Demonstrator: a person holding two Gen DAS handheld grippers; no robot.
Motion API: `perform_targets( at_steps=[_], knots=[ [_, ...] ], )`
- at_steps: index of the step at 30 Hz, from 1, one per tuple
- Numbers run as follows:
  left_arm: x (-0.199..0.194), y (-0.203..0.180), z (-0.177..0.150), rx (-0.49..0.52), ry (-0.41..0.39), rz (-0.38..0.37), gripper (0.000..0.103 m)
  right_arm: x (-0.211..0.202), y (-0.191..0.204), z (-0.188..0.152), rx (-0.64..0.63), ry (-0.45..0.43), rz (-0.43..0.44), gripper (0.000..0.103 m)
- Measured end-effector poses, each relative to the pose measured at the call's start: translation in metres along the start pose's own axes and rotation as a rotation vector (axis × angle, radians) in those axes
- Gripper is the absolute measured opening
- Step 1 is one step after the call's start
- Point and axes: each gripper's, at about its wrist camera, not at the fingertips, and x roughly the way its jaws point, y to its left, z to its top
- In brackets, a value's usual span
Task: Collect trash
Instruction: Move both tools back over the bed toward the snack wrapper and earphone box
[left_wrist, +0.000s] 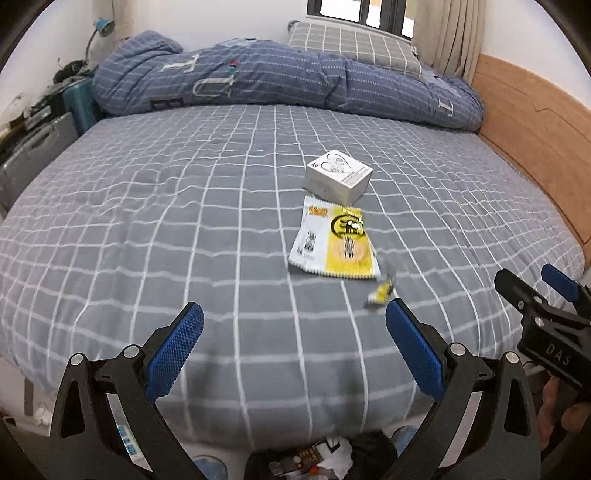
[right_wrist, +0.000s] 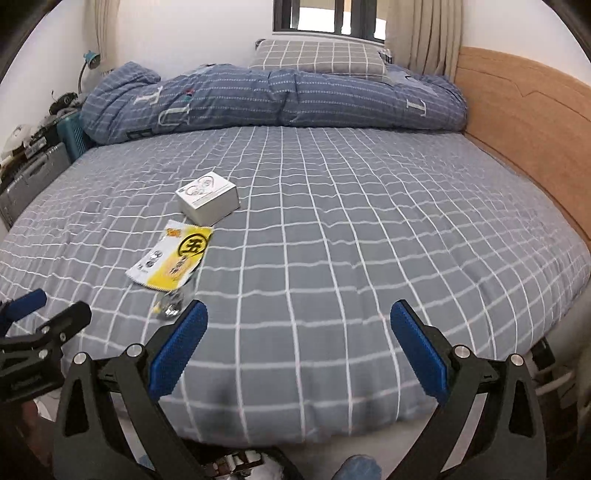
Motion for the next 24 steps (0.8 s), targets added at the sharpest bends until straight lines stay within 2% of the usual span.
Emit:
perform_targets(
  at_steps=[12,15,18,24],
  knots=[
    [0.088,-0.027,0.046,0.067,0.069,0.019,0.097,0.062,-0.008,0.046,0.006,0.023,0.005,0.095],
    [0.106,-0.036,0.052,0.082,0.095,0.001,0.097,0.075,-0.010,0.055,0.004,0.030,0.002,0.095],
    [0.120,-0.046,0.056,0.120,0.106,0.020,0.097,0.086,-0.016,0.060,0.012,0.037,-0.004,0.095],
    [0.147,-0.047,0.058,0.102,0.164,0.031,0.095,0.096,-0.023,0.064,0.022,0.047,-0.002,0.095]
  ],
)
